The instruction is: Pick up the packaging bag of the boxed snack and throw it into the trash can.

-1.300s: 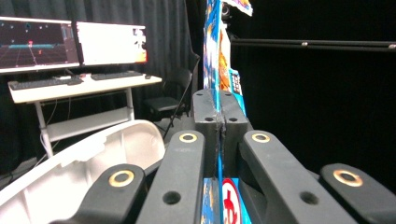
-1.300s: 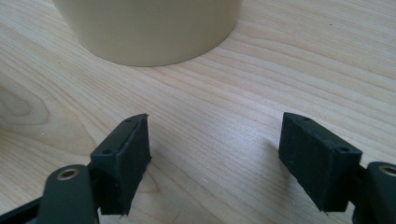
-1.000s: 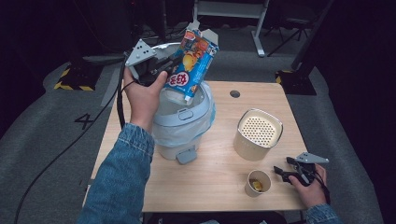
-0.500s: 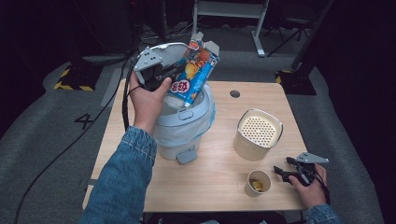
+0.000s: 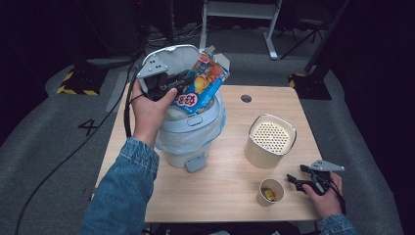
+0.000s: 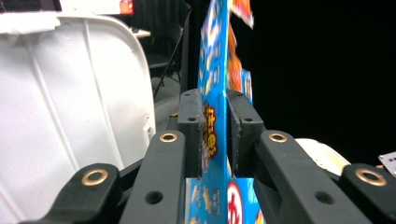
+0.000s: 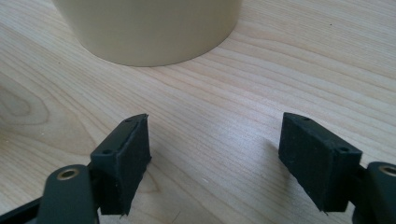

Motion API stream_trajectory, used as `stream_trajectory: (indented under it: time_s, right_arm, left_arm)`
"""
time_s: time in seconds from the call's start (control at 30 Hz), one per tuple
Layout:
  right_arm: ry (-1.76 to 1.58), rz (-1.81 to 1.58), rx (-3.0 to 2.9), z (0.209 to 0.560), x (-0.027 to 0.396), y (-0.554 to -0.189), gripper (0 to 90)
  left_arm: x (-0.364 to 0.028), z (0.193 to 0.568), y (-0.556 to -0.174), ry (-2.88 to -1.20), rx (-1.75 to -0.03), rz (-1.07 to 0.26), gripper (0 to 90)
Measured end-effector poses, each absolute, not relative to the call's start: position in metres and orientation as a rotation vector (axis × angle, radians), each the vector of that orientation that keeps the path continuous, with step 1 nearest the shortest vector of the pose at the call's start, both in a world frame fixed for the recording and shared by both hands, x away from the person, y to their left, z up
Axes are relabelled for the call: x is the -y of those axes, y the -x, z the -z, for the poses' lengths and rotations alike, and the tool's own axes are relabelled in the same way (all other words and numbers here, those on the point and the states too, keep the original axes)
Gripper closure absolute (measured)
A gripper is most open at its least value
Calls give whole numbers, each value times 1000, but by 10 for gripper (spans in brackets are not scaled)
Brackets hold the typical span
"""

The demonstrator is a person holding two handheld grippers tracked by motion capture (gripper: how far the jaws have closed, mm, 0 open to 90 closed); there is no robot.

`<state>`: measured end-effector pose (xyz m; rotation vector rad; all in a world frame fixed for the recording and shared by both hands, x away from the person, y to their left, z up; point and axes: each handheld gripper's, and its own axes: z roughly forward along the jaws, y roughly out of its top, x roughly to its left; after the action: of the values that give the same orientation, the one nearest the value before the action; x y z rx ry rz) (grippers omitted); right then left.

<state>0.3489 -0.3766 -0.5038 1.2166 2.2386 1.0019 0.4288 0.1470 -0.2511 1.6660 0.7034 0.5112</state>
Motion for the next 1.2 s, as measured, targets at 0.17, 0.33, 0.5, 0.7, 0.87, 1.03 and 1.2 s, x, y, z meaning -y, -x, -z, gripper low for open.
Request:
stream_trajectory:
  time_s: [0.17,0.33,0.5,0.7,0.87,1.03,1.2]
  right_arm:
    - [-1217,-1002,-2239,504,377,-349,252]
    - [-1216,-1002,-2238,504,377,-349,252]
    - [-1216,-1002,-2239,504,377,-349,251]
    - [-1217,-1002,-2239,504,377,-349,251]
    - [-1216,-1002,-2238,504,377,-349,251]
    - [-1217,-1002,-2239,504,377,-349,251]
    - [-1216,-1002,-2238,504,377,-349,251]
  left_arm:
    - [-151,252,-421,-1717,-714,-511,772]
    - [-152,252,-417,-1758,-712,-495,769]
    - [-153,254,-410,-1789,-704,-454,718]
    - [-155,256,-403,-1824,-727,-431,558]
    - [-156,255,-402,-1922,-739,-569,812]
    - [-162,255,-400,-1862,-721,-575,893]
    - [-168,257,-397,-1748,-699,-554,894]
